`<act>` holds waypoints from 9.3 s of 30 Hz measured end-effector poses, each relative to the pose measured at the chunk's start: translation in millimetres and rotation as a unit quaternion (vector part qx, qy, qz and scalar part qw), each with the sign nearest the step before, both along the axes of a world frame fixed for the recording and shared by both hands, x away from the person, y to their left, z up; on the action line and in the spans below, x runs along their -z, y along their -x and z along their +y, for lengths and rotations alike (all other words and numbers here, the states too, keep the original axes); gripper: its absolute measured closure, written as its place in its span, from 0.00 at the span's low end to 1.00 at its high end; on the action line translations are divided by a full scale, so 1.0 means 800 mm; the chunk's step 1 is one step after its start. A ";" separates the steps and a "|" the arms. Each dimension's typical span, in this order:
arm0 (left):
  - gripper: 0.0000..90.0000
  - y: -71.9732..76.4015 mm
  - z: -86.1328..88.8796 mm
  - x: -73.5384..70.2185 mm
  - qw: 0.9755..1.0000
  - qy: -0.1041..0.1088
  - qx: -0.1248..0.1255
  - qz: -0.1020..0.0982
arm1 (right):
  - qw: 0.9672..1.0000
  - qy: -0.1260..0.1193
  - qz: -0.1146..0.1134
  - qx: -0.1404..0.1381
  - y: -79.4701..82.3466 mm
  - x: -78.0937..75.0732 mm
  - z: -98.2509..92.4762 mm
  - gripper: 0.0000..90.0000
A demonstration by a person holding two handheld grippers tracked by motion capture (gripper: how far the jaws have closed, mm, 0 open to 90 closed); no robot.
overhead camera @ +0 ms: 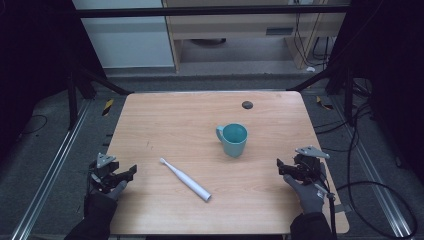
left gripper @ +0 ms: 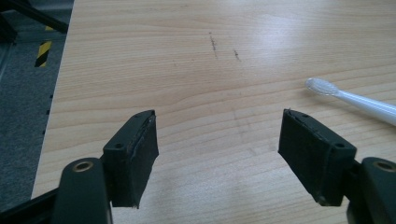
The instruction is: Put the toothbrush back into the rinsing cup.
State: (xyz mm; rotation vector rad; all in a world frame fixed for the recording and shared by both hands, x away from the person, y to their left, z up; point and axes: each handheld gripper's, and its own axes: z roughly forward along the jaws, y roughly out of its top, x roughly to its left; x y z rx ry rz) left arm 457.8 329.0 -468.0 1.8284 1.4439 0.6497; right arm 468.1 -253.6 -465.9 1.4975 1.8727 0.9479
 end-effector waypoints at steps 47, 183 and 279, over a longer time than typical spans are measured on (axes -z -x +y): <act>0.39 0.001 -0.007 0.000 1.000 -0.009 0.010 0.000 | 0.971 -0.023 0.019 -0.237 0.037 -0.029 0.194 0.37; 0.40 0.000 -0.005 0.003 1.000 -0.011 0.010 0.008 | 0.935 0.025 0.072 -0.345 0.043 0.027 0.233 0.73; 0.40 -0.004 -0.009 0.008 0.999 -0.016 0.022 0.025 | 0.870 0.190 0.275 -0.362 0.005 0.002 0.237 0.69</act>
